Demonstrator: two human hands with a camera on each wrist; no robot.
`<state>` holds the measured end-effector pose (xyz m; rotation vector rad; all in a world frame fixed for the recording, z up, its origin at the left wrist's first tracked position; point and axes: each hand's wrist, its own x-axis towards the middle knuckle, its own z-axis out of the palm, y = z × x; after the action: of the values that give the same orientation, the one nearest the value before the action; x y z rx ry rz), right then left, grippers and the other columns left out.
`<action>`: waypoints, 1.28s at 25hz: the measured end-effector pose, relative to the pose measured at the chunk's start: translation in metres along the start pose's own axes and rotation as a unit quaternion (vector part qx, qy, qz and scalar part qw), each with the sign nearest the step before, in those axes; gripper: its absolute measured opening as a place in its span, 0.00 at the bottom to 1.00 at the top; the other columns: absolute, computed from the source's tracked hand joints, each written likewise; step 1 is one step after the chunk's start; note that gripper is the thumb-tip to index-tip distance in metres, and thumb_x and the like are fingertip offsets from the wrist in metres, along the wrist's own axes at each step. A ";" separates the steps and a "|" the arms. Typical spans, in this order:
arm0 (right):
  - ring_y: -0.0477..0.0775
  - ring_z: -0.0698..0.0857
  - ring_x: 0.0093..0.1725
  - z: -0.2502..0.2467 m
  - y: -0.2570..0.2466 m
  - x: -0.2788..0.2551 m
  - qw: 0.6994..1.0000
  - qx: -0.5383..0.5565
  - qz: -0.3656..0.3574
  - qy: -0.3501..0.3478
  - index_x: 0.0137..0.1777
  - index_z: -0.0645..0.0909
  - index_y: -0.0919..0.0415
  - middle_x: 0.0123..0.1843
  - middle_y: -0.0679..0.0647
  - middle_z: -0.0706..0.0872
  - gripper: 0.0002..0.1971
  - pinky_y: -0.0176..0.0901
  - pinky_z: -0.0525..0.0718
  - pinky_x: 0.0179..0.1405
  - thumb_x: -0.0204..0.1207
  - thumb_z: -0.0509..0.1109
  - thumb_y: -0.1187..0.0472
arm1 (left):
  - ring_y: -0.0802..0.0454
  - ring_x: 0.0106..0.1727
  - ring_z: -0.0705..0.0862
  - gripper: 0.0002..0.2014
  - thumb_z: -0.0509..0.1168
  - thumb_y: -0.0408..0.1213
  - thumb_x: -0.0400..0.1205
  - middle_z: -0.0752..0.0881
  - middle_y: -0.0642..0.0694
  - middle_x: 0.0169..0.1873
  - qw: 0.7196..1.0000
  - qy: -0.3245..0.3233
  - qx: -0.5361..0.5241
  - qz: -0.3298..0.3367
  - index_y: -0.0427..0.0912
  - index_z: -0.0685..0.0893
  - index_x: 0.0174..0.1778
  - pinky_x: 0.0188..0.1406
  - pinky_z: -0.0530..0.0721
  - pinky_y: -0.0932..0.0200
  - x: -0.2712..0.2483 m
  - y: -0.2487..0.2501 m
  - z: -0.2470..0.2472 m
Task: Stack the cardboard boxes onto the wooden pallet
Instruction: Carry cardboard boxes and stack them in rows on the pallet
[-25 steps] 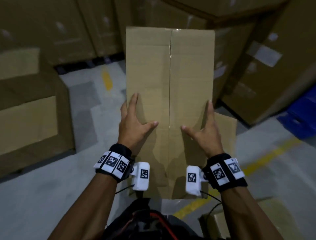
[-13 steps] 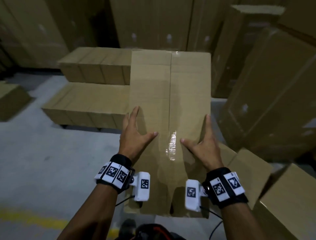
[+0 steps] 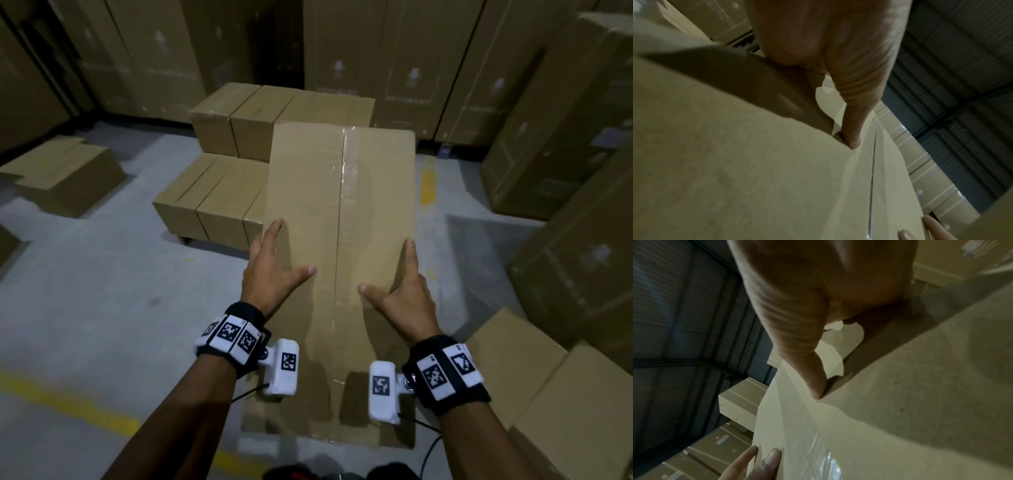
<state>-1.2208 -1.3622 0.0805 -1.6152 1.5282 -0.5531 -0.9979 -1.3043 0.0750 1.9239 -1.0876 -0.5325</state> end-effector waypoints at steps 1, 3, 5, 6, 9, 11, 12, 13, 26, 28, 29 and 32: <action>0.67 0.70 0.78 0.012 -0.008 0.008 1.000 0.002 0.000 0.000 0.84 0.35 0.29 0.83 0.60 0.65 0.58 0.60 0.69 0.76 0.71 0.80 0.43 | 0.46 0.80 0.67 0.50 0.81 0.49 0.70 0.60 0.50 0.84 1.000 -0.004 -0.002 -0.005 0.64 0.58 0.84 0.73 0.71 0.47 0.013 -0.007 -0.008; 0.67 0.70 0.78 0.025 -0.016 0.026 1.000 -0.010 -0.002 -0.004 0.84 0.35 0.29 0.83 0.60 0.66 0.58 0.59 0.69 0.75 0.71 0.80 0.42 | 0.45 0.80 0.67 0.50 0.82 0.49 0.70 0.61 0.49 0.83 1.000 -0.009 -0.002 -0.014 0.64 0.59 0.84 0.75 0.72 0.45 0.038 -0.019 -0.013; 0.68 0.71 0.78 0.035 -0.023 0.049 1.000 -0.017 0.005 -0.013 0.85 0.36 0.32 0.82 0.62 0.66 0.58 0.58 0.70 0.74 0.71 0.80 0.43 | 0.44 0.80 0.67 0.51 0.82 0.49 0.69 0.62 0.47 0.83 0.999 -0.017 -0.002 -0.029 0.63 0.59 0.84 0.77 0.71 0.42 0.061 -0.027 -0.013; 0.68 0.71 0.77 0.041 -0.026 0.062 1.000 -0.021 0.006 -0.018 0.86 0.36 0.33 0.82 0.63 0.67 0.58 0.58 0.71 0.74 0.71 0.80 0.43 | 0.44 0.80 0.67 0.51 0.82 0.48 0.69 0.62 0.47 0.82 0.999 -0.022 -0.003 -0.036 0.63 0.59 0.84 0.77 0.70 0.42 0.075 -0.032 -0.011; 0.69 0.71 0.78 0.054 -0.033 0.114 0.999 -0.023 0.024 -0.028 0.86 0.37 0.34 0.82 0.63 0.67 0.58 0.57 0.71 0.74 0.70 0.81 0.44 | 0.43 0.80 0.67 0.51 0.82 0.47 0.70 0.63 0.45 0.82 0.998 -0.038 -0.003 -0.054 0.60 0.59 0.84 0.76 0.70 0.45 0.125 -0.040 0.000; 0.68 0.71 0.78 0.060 -0.036 0.157 0.999 -0.025 0.035 -0.032 0.87 0.37 0.35 0.83 0.64 0.66 0.59 0.56 0.71 0.74 0.70 0.81 0.44 | 0.43 0.80 0.67 0.50 0.82 0.45 0.70 0.64 0.44 0.81 0.997 -0.048 -0.004 -0.065 0.59 0.59 0.85 0.72 0.68 0.52 0.166 -0.044 0.013; 0.68 0.71 0.78 0.062 -0.039 0.176 0.998 -0.030 0.039 -0.039 0.87 0.37 0.35 0.83 0.64 0.66 0.59 0.56 0.71 0.74 0.70 0.81 0.45 | 0.44 0.80 0.66 0.51 0.82 0.45 0.70 0.64 0.43 0.81 0.996 -0.051 -0.005 -0.070 0.58 0.60 0.85 0.71 0.68 0.54 0.184 -0.044 0.020; 0.68 0.71 0.78 0.064 -0.044 0.203 0.998 -0.028 0.040 -0.046 0.87 0.37 0.36 0.83 0.65 0.66 0.59 0.57 0.71 0.75 0.70 0.81 0.45 | 0.44 0.80 0.66 0.51 0.83 0.44 0.70 0.64 0.43 0.81 0.996 -0.052 -0.007 -0.073 0.58 0.60 0.85 0.71 0.68 0.54 0.209 -0.044 0.027; 0.67 0.68 0.80 0.062 -0.082 0.433 0.994 -0.026 0.080 -0.073 0.87 0.35 0.38 0.85 0.63 0.64 0.60 0.58 0.70 0.77 0.71 0.81 0.46 | 0.41 0.76 0.72 0.50 0.83 0.47 0.69 0.68 0.43 0.79 0.990 -0.095 0.034 -0.099 0.58 0.62 0.84 0.73 0.75 0.45 0.444 -0.030 0.098; 0.66 0.68 0.81 0.070 -0.081 0.462 0.993 -0.029 0.085 -0.074 0.87 0.35 0.39 0.85 0.62 0.63 0.60 0.58 0.69 0.76 0.71 0.81 0.46 | 0.40 0.75 0.72 0.49 0.83 0.48 0.68 0.68 0.41 0.78 0.988 -0.108 0.046 -0.097 0.57 0.63 0.84 0.72 0.75 0.46 0.475 -0.035 0.108; 0.66 0.67 0.81 0.074 -0.082 0.478 0.993 -0.028 0.087 -0.071 0.87 0.35 0.39 0.86 0.60 0.63 0.60 0.57 0.69 0.76 0.71 0.81 0.45 | 0.40 0.75 0.73 0.49 0.82 0.49 0.68 0.68 0.41 0.78 0.987 -0.117 0.055 -0.094 0.57 0.63 0.83 0.72 0.75 0.47 0.492 -0.039 0.114; 0.65 0.66 0.82 0.088 -0.081 0.523 0.992 -0.035 0.104 -0.065 0.87 0.34 0.38 0.87 0.57 0.60 0.60 0.58 0.68 0.78 0.71 0.81 0.44 | 0.38 0.76 0.71 0.49 0.82 0.52 0.68 0.67 0.39 0.79 0.983 -0.146 0.073 -0.085 0.56 0.63 0.83 0.72 0.74 0.47 0.544 -0.054 0.131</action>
<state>-1.0168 -1.8483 -0.0188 -1.4911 1.6093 -0.2781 -0.7719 -1.8098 -0.0218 2.1259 -1.1771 -0.8736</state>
